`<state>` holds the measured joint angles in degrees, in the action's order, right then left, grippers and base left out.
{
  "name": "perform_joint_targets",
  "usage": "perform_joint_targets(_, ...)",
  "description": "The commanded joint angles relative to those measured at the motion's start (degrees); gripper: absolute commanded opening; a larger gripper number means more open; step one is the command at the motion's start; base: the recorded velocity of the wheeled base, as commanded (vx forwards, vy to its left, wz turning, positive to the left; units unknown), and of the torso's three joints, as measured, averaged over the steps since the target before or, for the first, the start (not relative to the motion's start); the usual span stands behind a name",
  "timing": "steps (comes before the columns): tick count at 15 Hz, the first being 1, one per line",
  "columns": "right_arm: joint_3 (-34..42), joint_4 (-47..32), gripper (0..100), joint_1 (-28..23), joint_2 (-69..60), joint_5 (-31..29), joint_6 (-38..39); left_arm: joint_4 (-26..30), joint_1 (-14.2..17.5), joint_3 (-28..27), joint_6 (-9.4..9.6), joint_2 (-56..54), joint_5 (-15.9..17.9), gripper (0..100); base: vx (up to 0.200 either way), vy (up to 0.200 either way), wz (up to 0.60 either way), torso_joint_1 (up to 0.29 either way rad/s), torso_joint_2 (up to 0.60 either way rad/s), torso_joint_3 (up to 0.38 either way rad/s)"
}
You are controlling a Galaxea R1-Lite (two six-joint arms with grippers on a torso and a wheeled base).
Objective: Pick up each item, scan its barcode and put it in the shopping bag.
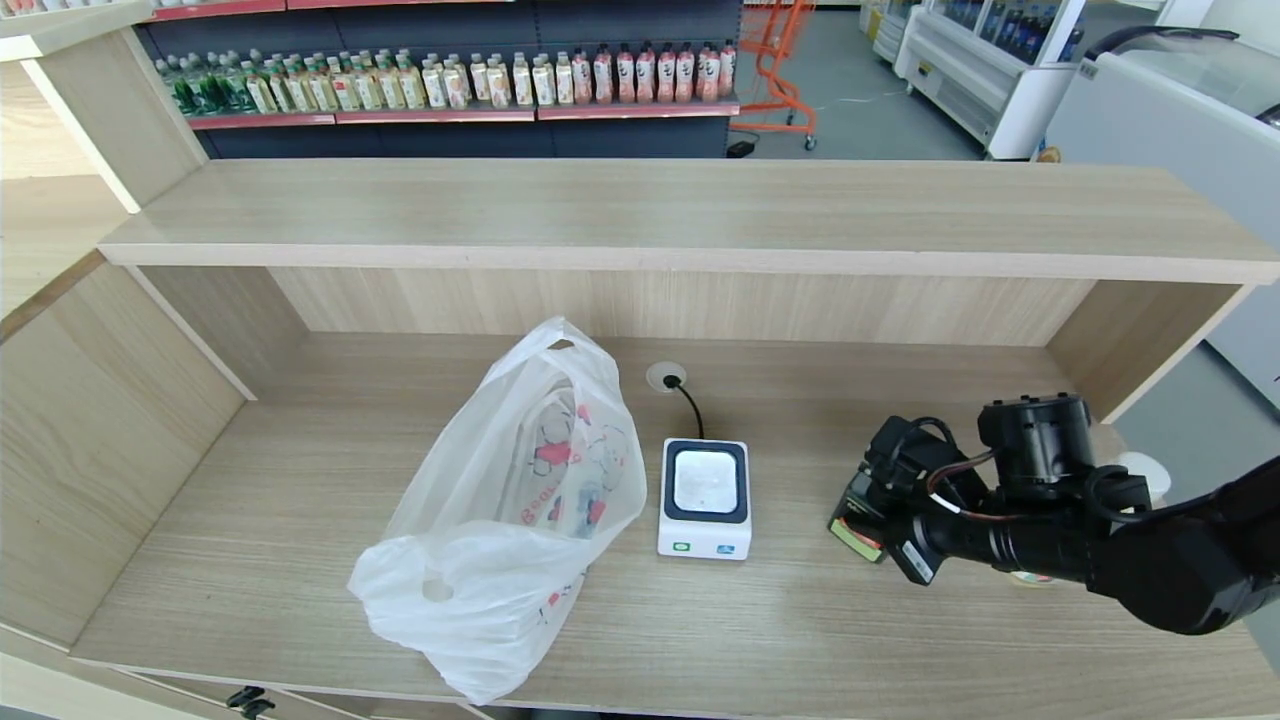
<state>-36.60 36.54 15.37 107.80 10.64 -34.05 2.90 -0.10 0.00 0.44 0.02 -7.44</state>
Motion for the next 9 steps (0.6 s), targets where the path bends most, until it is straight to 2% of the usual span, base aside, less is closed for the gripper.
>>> perform_joint_targets(1, 0.82, -0.24, 0, 0.1, -1.81, -0.01, 0.21, 0.0, 0.01, 0.0, 0.0, -0.02, -0.03, 100, 0.0, 0.0, 0.0, 0.0, 0.0, 0.0)
perform_joint_targets(4, 3.9, -0.32, 0, 0.1, -12.18, 0.26, 6.63, 0.0, 0.01, 0.0, 0.0, -0.02, -0.03, 100, 0.0, 0.0, 0.0, 0.0, 0.0, 0.0)
perform_joint_targets(6, 8.3, -0.59, 0, 0.01, -24.83, -0.18, 9.44, 0.0, 0.01, 0.0, 0.0, -0.02, -0.03, 100, 0.0, 0.0, 0.0, 0.0, 0.0, 0.0)
perform_joint_targets(7, 9.79, -0.76, 0, -0.34, -29.49, -0.27, 6.45, 0.0, 0.01, 0.0, 0.0, -0.02, -0.03, 100, 0.0, 0.0, 0.0, 0.0, 0.0, 0.0)
perform_joint_targets(9, 10.58, -1.12, 0, -2.45, -34.5, 1.4, -9.72, 0.0, 0.01, 0.0, 0.0, -0.02, -0.03, 100, 0.0, 0.0, 0.0, 0.0, 0.0, 0.0)
